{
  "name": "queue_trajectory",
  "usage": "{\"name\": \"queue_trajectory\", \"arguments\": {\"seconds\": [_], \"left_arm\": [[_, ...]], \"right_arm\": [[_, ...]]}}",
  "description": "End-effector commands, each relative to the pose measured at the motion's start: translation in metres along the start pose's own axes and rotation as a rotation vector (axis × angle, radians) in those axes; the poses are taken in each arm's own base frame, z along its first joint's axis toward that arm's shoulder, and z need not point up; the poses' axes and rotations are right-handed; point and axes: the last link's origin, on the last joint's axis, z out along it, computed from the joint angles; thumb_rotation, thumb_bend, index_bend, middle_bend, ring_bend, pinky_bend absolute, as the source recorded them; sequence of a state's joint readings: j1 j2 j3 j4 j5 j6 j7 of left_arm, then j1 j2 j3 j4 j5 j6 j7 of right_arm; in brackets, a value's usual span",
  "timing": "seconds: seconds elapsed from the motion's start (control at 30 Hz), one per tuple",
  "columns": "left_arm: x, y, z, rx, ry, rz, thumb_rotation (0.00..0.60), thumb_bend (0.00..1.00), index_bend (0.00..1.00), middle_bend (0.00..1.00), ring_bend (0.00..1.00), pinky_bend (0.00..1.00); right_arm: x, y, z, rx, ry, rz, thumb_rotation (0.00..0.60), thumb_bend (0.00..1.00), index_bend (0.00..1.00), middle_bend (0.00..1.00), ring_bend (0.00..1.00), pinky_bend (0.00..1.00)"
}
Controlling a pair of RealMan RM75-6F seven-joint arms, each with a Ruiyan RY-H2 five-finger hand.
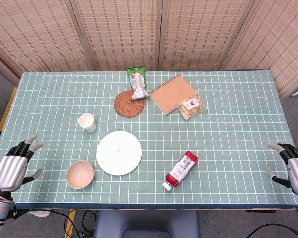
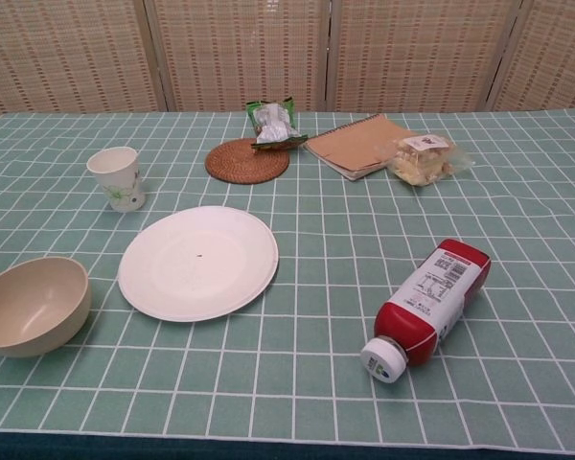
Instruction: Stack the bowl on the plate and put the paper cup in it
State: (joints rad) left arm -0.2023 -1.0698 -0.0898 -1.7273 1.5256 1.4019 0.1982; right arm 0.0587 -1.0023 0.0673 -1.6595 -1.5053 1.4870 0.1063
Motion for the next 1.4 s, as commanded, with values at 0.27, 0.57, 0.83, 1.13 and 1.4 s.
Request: {"name": "queue_trajectory", "arguments": {"seconds": [0.27,0.57,0.83,1.13,1.4], "left_arm": [[-0.004,0.008,0.032,-0.269,-0.084,-0.015,0.600,0.19,0.33,0.74,0.76,0.89],[-0.010,0.020,0.047,-0.457,-0.176,0.052,0.600,0.19,0.36,0.91,0.90,0.98],[-0.015,0.025,0.043,-0.561,-0.244,0.114,0.600,0.19,0.35,0.92,0.91,0.98],[-0.031,0.028,0.025,-0.608,-0.299,0.140,0.600,0.19,0.35,0.92,0.91,0.98],[-0.053,0.032,0.015,-0.631,-0.315,0.137,0.600,0.20,0.35,0.92,0.91,0.98]], "right_arm": [[0.001,-0.001,0.001,0.000,-0.002,-0.005,0.600,0.28,0.24,0.29,0.20,0.30],[0.001,-0.003,0.004,0.006,-0.009,-0.007,0.600,0.28,0.24,0.29,0.20,0.30],[0.000,-0.006,0.006,0.009,-0.018,-0.012,0.600,0.28,0.24,0.29,0.20,0.30],[-0.002,-0.007,0.008,0.010,-0.023,-0.012,0.600,0.28,0.24,0.29,0.20,0.30],[-0.002,-0.008,0.008,0.014,-0.023,-0.012,0.600,0.28,0.24,0.29,0.20,0.30]]}}
